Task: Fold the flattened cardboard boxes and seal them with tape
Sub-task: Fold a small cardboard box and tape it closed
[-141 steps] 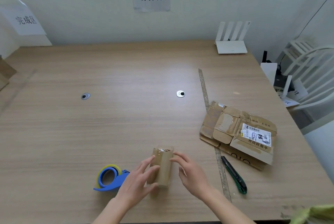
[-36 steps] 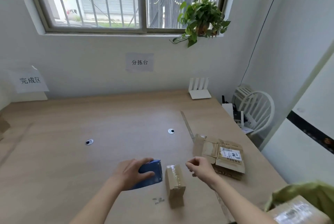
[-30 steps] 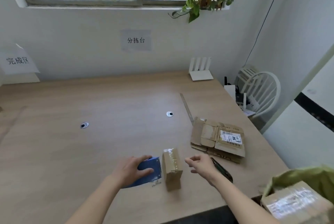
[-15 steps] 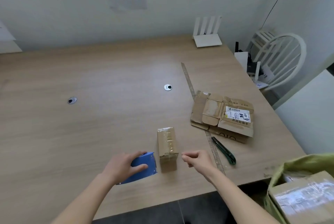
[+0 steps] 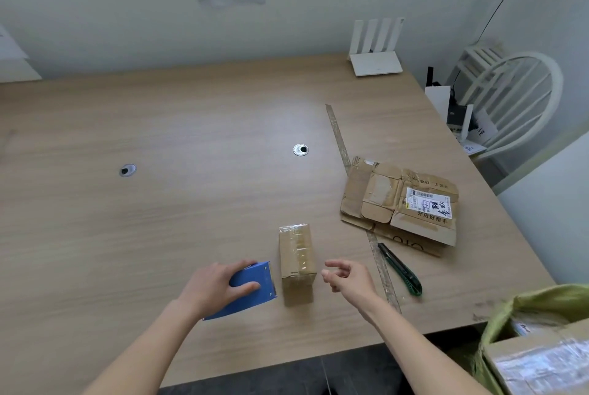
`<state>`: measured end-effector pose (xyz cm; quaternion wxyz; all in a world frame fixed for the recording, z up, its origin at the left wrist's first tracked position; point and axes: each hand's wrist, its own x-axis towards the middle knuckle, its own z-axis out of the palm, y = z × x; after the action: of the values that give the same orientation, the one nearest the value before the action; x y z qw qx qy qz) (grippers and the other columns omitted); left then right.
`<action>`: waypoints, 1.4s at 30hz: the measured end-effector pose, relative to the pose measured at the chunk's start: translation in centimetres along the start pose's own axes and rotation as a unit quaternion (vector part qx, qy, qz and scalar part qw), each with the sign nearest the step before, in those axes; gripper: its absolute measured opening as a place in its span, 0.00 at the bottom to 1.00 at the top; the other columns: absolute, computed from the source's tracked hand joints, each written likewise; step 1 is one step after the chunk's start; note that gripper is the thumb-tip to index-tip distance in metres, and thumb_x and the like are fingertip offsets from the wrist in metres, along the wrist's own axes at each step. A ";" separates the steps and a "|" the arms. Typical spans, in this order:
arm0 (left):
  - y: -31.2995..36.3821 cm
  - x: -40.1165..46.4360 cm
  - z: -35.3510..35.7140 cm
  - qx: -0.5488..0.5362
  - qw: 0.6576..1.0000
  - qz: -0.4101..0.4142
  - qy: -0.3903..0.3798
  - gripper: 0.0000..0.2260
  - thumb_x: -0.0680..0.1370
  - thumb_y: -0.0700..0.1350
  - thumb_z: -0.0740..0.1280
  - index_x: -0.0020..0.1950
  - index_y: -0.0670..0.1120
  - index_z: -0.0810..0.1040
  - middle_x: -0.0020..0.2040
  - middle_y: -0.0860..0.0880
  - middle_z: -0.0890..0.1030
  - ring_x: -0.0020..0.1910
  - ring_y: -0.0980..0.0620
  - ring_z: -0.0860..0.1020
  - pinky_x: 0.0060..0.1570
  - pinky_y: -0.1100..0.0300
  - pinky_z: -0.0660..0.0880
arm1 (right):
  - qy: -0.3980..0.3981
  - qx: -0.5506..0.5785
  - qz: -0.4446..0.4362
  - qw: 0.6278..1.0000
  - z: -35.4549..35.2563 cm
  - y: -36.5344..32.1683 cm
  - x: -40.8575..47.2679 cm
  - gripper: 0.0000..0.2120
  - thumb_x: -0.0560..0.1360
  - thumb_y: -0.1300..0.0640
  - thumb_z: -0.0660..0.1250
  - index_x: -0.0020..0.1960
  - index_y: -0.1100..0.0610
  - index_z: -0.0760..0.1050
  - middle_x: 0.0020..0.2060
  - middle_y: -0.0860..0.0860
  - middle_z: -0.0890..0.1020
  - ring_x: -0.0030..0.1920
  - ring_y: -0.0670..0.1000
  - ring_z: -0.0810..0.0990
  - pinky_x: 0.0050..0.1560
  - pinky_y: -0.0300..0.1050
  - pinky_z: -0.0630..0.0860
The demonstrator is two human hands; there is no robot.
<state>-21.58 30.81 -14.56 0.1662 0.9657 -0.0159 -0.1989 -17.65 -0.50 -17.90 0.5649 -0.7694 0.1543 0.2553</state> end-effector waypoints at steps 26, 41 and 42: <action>-1.5 2.1 2.2 0.011 1.000 0.013 0.002 0.25 0.75 0.70 0.57 0.71 0.68 0.65 0.54 0.62 0.82 0.47 0.58 0.78 0.44 0.61 0.73 | 0.039 -0.226 0.055 0.972 2.9 3.2 3.5 0.16 0.76 0.51 0.73 0.62 0.49 0.76 0.59 0.47 0.81 0.56 0.46 0.79 0.60 0.42 0.77; -2.6 2.2 -0.2 0.058 0.998 0.026 -0.003 0.25 0.75 0.69 0.60 0.71 0.68 0.66 0.50 0.57 0.83 0.42 0.54 0.76 0.43 0.59 0.73 | -0.051 -0.494 -0.339 0.799 9.3 2.1 4.9 0.33 0.83 0.39 0.45 0.82 0.51 0.38 0.80 0.44 0.36 0.80 0.44 0.35 0.77 0.47 0.34; -2.8 2.3 -0.4 0.067 0.997 0.033 -0.002 0.25 0.75 0.70 0.59 0.71 0.68 0.66 0.49 0.56 0.83 0.42 0.54 0.77 0.42 0.58 0.72 | -0.054 -0.496 -0.342 0.796 9.4 2.2 4.9 0.33 0.84 0.39 0.45 0.82 0.51 0.37 0.80 0.43 0.35 0.79 0.43 0.32 0.77 0.47 0.33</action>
<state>-19.39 33.32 -15.94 0.1078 0.9732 -0.0613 -0.1938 -16.82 7.98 -24.56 0.1633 -0.9320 -0.2970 0.1283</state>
